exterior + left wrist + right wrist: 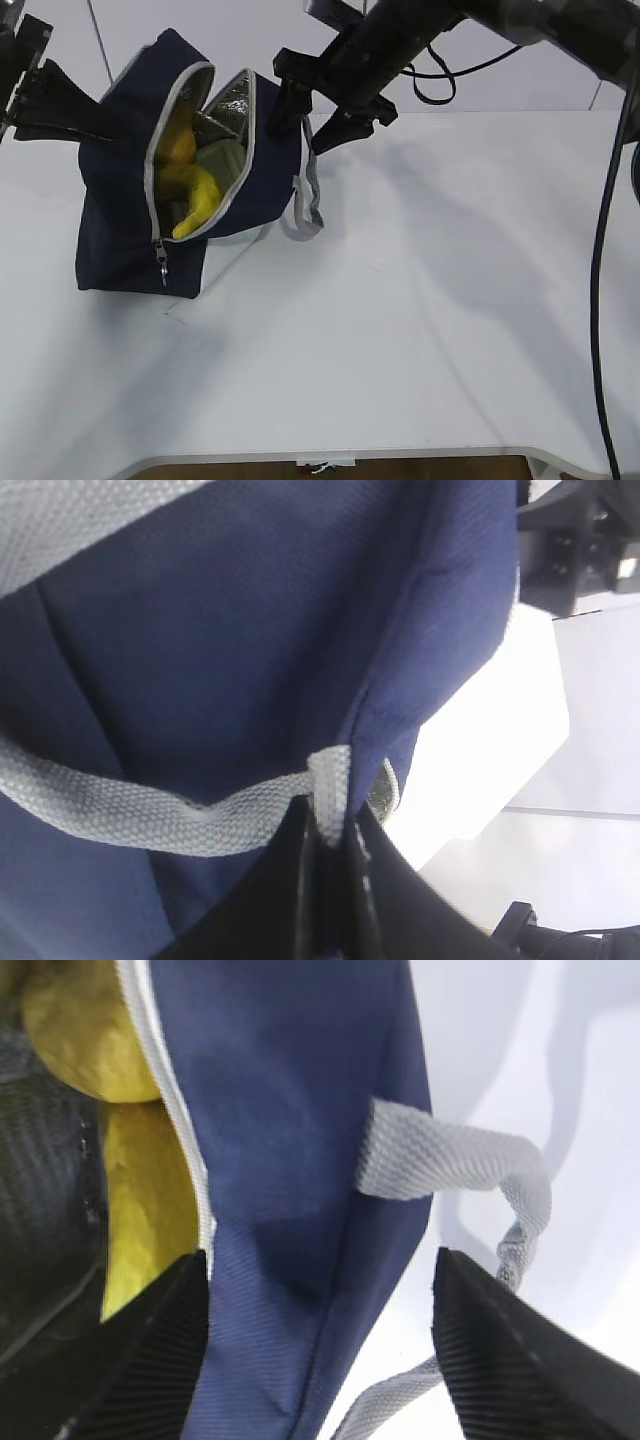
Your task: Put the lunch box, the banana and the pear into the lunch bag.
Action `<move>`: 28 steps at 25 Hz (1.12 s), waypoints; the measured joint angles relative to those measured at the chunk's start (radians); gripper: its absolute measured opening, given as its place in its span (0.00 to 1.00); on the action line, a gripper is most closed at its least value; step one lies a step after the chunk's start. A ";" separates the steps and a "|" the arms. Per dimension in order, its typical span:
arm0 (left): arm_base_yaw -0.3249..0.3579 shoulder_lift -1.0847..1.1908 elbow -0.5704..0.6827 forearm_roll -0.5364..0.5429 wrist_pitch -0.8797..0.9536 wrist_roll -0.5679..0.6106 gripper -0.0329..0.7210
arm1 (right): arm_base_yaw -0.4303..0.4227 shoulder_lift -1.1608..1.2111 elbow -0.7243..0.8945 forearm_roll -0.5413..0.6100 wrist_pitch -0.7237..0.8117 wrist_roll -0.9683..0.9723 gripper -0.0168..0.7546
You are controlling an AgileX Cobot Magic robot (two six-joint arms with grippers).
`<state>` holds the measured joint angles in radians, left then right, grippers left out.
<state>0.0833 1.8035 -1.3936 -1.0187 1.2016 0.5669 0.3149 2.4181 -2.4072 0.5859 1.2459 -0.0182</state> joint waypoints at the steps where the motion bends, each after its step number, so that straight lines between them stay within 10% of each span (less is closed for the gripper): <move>1: 0.000 0.000 0.000 0.000 0.000 0.000 0.05 | 0.000 0.000 0.006 0.000 0.000 0.000 0.74; 28: 0.000 0.000 0.000 0.000 0.000 0.000 0.05 | 0.002 0.056 0.016 0.077 -0.002 -0.047 0.44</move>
<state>0.0833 1.8035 -1.3936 -1.0187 1.2016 0.5669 0.3167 2.4742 -2.3913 0.6627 1.2441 -0.0653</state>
